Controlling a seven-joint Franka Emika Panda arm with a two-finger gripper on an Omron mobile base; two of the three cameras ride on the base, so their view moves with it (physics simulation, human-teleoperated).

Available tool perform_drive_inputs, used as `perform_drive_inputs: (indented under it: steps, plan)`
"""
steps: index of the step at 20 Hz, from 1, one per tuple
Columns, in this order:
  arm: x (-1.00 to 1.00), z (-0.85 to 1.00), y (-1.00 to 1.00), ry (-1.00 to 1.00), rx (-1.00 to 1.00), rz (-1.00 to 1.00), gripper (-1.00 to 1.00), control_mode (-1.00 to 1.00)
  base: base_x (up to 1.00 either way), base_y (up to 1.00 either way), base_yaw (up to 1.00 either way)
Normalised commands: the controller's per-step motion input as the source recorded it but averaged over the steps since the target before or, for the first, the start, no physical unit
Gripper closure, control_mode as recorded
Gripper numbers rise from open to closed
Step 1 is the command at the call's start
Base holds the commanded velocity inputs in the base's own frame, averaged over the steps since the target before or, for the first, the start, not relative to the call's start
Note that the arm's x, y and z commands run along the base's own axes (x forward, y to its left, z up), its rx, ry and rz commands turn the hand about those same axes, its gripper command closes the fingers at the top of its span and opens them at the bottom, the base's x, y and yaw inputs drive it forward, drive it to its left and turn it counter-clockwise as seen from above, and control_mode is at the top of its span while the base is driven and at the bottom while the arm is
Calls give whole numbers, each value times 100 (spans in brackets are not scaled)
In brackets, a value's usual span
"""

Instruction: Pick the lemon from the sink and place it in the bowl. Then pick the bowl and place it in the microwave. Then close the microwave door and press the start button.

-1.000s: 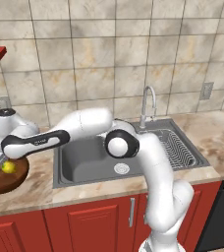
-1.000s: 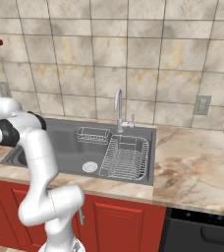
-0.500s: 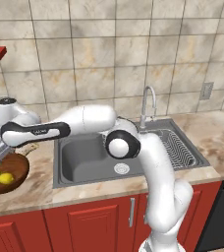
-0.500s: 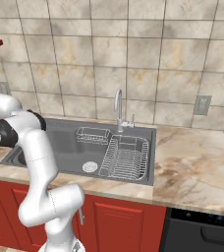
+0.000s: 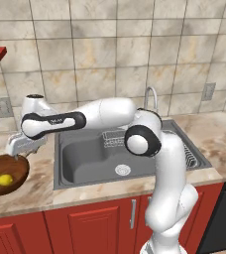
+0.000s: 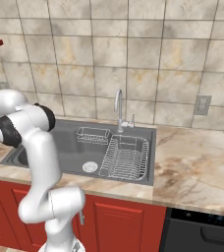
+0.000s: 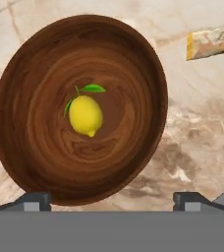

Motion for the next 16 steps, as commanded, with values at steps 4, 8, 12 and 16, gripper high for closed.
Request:
perform_drive_inputs:
  steps: [4, 8, 12, 16]
  plan:
    - [-2, -50, -1, 18, 0, -42, -100, -100, 0, 0, 0]
    - [0, -34, 39, 17, 0, -40, -100, -100, 0, 0, 0]
    - [1, -24, 39, 12, 0, -31, -100, -100, 0, 0, 0]
    - [7, -23, 24, 14, 0, -25, -100, -100, 0, 0, 0]
